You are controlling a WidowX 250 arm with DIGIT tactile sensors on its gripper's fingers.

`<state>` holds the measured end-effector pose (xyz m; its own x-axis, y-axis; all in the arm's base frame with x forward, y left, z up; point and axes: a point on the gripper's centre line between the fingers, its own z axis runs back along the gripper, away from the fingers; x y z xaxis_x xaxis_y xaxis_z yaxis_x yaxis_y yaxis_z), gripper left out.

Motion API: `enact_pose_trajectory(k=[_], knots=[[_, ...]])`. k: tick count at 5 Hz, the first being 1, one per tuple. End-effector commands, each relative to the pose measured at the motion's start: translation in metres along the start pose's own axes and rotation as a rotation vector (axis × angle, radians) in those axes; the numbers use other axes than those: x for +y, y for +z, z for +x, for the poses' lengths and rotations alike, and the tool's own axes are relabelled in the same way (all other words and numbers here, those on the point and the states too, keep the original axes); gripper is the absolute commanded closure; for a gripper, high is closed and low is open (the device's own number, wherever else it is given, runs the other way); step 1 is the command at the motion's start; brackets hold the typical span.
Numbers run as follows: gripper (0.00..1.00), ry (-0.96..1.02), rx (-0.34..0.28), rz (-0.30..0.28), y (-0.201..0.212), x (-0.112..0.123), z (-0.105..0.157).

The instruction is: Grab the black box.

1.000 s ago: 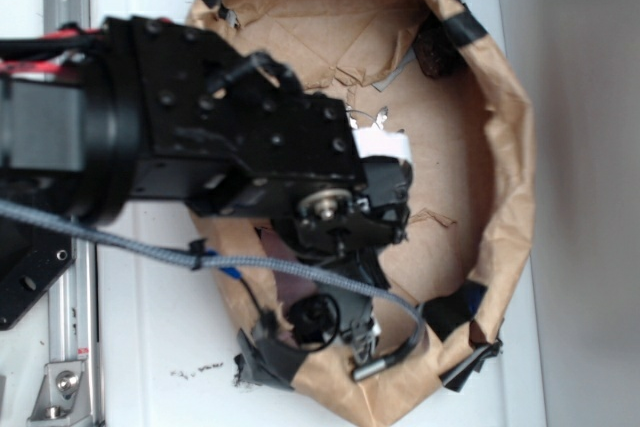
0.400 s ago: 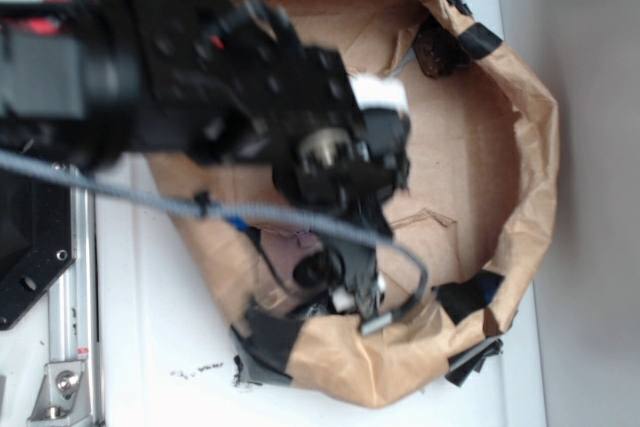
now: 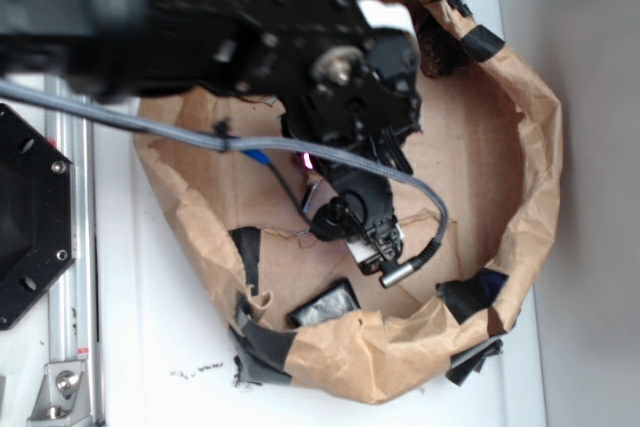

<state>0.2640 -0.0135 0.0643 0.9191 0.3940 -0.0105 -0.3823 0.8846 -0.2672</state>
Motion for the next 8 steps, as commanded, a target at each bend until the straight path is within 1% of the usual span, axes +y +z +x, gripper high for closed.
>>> enact_pose_trajectory(k=[1, 2, 3, 4, 5, 6, 7, 8], knots=[[0.0, -0.159, 0.054, -0.003, -0.015, -0.039, -0.036], [0.0, -0.212, 0.075, -0.064, -0.007, -0.056, -0.054], [0.0, -0.167, 0.083, -0.081, -0.019, -0.065, -0.052], [0.0, -0.151, 0.084, -0.074, -0.038, -0.067, -0.045], [0.0, -0.15, 0.093, -0.035, -0.06, -0.066, -0.041], [0.0, -0.165, 0.115, -0.015, -0.076, -0.07, -0.043], [0.0, -0.193, 0.132, -0.038, -0.085, -0.08, -0.043], [1.0, -0.12, 0.112, -0.011, -0.082, -0.076, -0.039]])
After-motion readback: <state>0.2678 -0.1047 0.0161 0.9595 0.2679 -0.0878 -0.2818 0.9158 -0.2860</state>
